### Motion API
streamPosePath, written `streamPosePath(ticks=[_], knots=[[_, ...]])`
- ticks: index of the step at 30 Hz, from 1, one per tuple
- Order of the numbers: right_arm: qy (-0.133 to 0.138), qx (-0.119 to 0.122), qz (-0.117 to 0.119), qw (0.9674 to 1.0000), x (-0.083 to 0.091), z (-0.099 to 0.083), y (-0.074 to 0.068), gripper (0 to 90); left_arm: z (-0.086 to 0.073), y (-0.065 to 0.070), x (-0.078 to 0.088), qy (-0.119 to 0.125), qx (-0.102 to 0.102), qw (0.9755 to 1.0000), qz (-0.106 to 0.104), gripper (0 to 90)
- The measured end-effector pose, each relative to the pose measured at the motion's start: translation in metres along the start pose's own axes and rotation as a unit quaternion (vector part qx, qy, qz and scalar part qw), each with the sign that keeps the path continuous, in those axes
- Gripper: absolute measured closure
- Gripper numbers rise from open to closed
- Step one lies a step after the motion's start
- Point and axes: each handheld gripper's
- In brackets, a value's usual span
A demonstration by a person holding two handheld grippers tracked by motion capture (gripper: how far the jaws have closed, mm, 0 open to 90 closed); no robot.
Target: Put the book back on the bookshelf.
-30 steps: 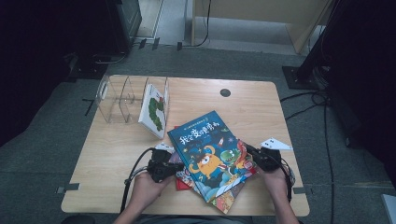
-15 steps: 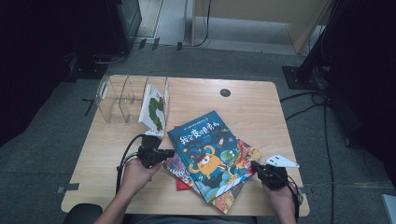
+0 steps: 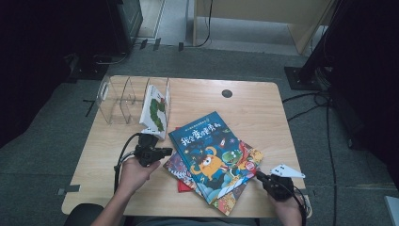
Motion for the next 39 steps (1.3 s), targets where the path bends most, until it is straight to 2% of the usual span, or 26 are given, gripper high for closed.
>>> streamPosePath(ticks=[8,15,17,21,26,31,34,38,39], knots=[[0.005,0.002,-0.006,1.0000,-0.010,0.005,0.007,90.0,-0.004,-0.007,0.004,0.003,0.012,0.9998,0.015,87.4],[0.008,-0.007,-0.014,0.9998,-0.024,0.013,0.019,90.0,-0.008,-0.013,0.010,0.009,0.020,0.9992,0.035,85.3],[0.012,-0.015,-0.016,0.9997,-0.029,0.016,0.026,90.0,-0.009,-0.015,0.012,0.010,0.021,0.9989,0.041,84.5],[0.015,-0.027,-0.017,0.9994,-0.035,0.019,0.033,90.0,-0.009,-0.016,0.014,0.007,0.019,0.9989,0.043,81.2],[0.016,-0.029,-0.016,0.9993,-0.044,0.024,0.039,90.0,-0.010,-0.017,0.016,0.007,0.018,0.9988,0.046,77.7],[0.015,-0.017,-0.015,0.9996,-0.054,0.030,0.046,90.0,-0.010,-0.019,0.018,0.009,0.018,0.9991,0.038,76.3],[0.021,-0.036,-0.012,0.9991,-0.056,0.031,0.050,90.0,-0.007,-0.023,0.017,0.007,0.019,0.9992,0.034,75.9],[0.019,-0.027,-0.013,0.9994,-0.058,0.032,0.050,90.0,-0.006,-0.027,0.013,0.005,0.023,0.9992,0.032,75.9],[0.019,-0.022,-0.015,0.9995,-0.060,0.035,0.051,90.0,-0.006,-0.027,0.013,0.004,0.017,0.9993,0.032,75.4]])
Point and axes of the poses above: each handheld gripper's, and its own axes: x roughly backward along the jaws, z roughly out of its top, y roughly to its right, and after that the axes turned 15 degrees about y, right-handed
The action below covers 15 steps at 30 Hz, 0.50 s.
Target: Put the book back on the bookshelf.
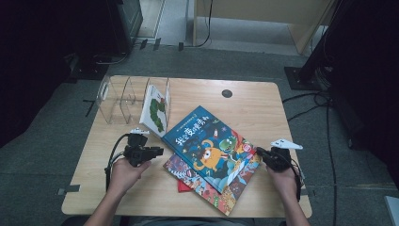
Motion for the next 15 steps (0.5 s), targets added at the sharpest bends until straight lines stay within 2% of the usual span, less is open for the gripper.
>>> streamPosePath(ticks=[4,8,11,12,13,15], knots=[[0.013,-0.003,0.003,0.9999,0.002,0.003,-0.004,90.0,-0.001,-0.001,0.000,0.007,0.000,1.0000,-0.004,74.1],[0.027,0.000,0.018,0.9995,0.005,0.006,-0.022,90.0,0.001,-0.004,0.000,0.011,0.010,0.9999,-0.005,72.3],[0.030,0.004,0.030,0.9991,0.004,0.007,-0.036,90.0,0.001,-0.005,0.002,0.016,0.009,0.9998,-0.004,71.4],[0.031,0.008,0.041,0.9987,0.003,0.008,-0.046,90.0,0.001,-0.005,0.002,0.017,0.007,0.9998,-0.003,69.6],[0.031,0.008,0.041,0.9987,0.003,0.008,-0.046,90.0,0.001,-0.005,0.003,0.017,0.007,0.9998,-0.003,69.6],[0.032,0.012,0.050,0.9982,0.002,0.009,-0.055,90.0,0.001,-0.006,0.004,0.016,0.006,0.9999,-0.002,68.4]])
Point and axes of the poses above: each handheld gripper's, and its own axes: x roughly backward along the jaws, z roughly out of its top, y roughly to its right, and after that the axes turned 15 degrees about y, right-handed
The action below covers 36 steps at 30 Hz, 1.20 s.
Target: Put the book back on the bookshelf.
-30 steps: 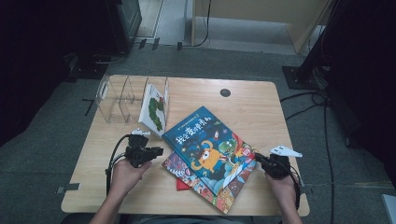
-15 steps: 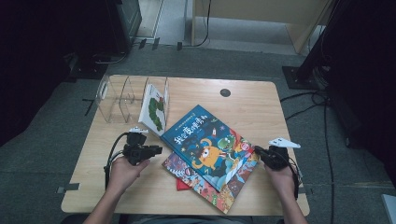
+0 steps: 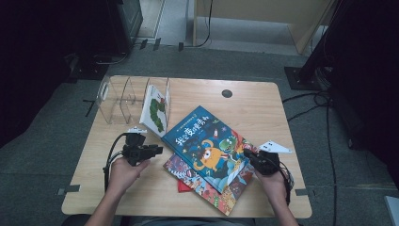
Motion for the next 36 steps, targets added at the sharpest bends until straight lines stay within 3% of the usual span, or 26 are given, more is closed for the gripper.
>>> streamPosePath(ticks=[3,8,19,26,36], knots=[[-0.001,0.008,0.013,0.9999,-0.004,0.000,-0.011,90.0,0.000,-0.001,0.001,0.001,0.009,1.0000,-0.001,66.4],[-0.008,0.024,0.029,0.9993,-0.013,-0.002,-0.024,90.0,-0.001,0.003,0.005,0.003,-0.002,1.0000,0.003,63.1],[-0.020,0.022,0.070,0.9971,-0.033,-0.001,-0.049,90.0,-0.008,0.000,0.013,0.005,0.004,0.9998,0.017,58.3],[-0.030,0.033,0.111,0.9928,-0.048,-0.004,-0.076,90.0,-0.012,-0.003,0.020,0.011,0.009,0.9996,0.026,55.5],[-0.038,0.055,0.143,0.9875,-0.056,-0.009,-0.098,90.0,-0.015,-0.006,0.024,0.013,0.009,0.9993,0.033,54.2]])
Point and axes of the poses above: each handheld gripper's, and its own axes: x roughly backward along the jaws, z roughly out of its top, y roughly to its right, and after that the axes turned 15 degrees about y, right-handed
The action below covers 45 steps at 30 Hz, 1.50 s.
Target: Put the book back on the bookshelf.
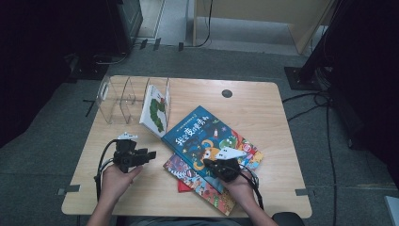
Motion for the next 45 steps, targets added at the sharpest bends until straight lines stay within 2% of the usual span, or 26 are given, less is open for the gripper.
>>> streamPosePath(ticks=[2,5,9,14,17,19,23,26,28,29,30,31,32,45], knots=[[0.001,0.009,0.003,1.0000,0.000,-0.001,-0.004,90.0,0.000,0.000,0.000,-0.001,0.000,1.0000,0.000,53.7],[0.002,0.001,0.020,0.9998,-0.001,-0.003,-0.012,90.0,0.000,0.000,0.000,0.000,-0.001,1.0000,-0.001,53.4],[0.000,0.014,0.033,0.9994,-0.001,-0.005,-0.021,90.0,0.001,0.000,-0.003,-0.003,-0.001,1.0000,-0.003,52.6],[-0.002,0.020,0.043,0.9989,0.003,-0.007,-0.026,90.0,0.003,0.001,-0.007,-0.005,-0.005,0.9999,-0.009,51.9],[-0.008,0.011,0.052,0.9985,0.005,-0.008,-0.027,90.0,0.005,0.001,-0.011,-0.006,-0.007,0.9999,-0.013,51.8],[-0.010,0.016,0.055,0.9983,0.006,-0.009,-0.029,90.0,0.006,0.001,-0.012,-0.007,-0.008,0.9999,-0.013,51.8],[-0.013,0.028,0.056,0.9980,0.008,-0.012,-0.032,90.0,0.007,0.002,-0.015,-0.008,-0.010,0.9998,-0.016,51.7],[-0.008,0.027,0.053,0.9982,0.011,-0.013,-0.031,90.0,0.008,0.004,-0.017,-0.008,-0.014,0.9997,-0.016,51.6],[-0.004,0.029,0.045,0.9986,0.014,-0.012,-0.029,90.0,0.008,0.004,-0.017,-0.009,-0.014,0.9997,-0.019,51.6],[-0.009,0.029,0.029,0.9991,0.018,-0.013,-0.024,90.0,0.008,0.004,-0.018,-0.009,-0.014,0.9997,-0.019,51.6],[-0.009,0.029,0.029,0.9991,0.018,-0.013,-0.024,90.0,0.008,0.004,-0.019,-0.009,-0.013,0.9997,-0.019,51.6],[-0.005,0.013,0.027,0.9995,0.020,-0.013,-0.021,90.0,0.008,0.004,-0.020,-0.011,-0.015,0.9996,-0.020,51.6],[-0.007,0.007,0.019,0.9998,0.022,-0.012,-0.020,90.0,0.008,0.005,-0.020,-0.011,-0.016,0.9996,-0.020,51.6],[-0.012,0.022,0.049,0.9985,0.015,-0.012,-0.035,90.0,0.008,0.006,-0.022,-0.014,-0.020,0.9995,-0.021,51.1]])
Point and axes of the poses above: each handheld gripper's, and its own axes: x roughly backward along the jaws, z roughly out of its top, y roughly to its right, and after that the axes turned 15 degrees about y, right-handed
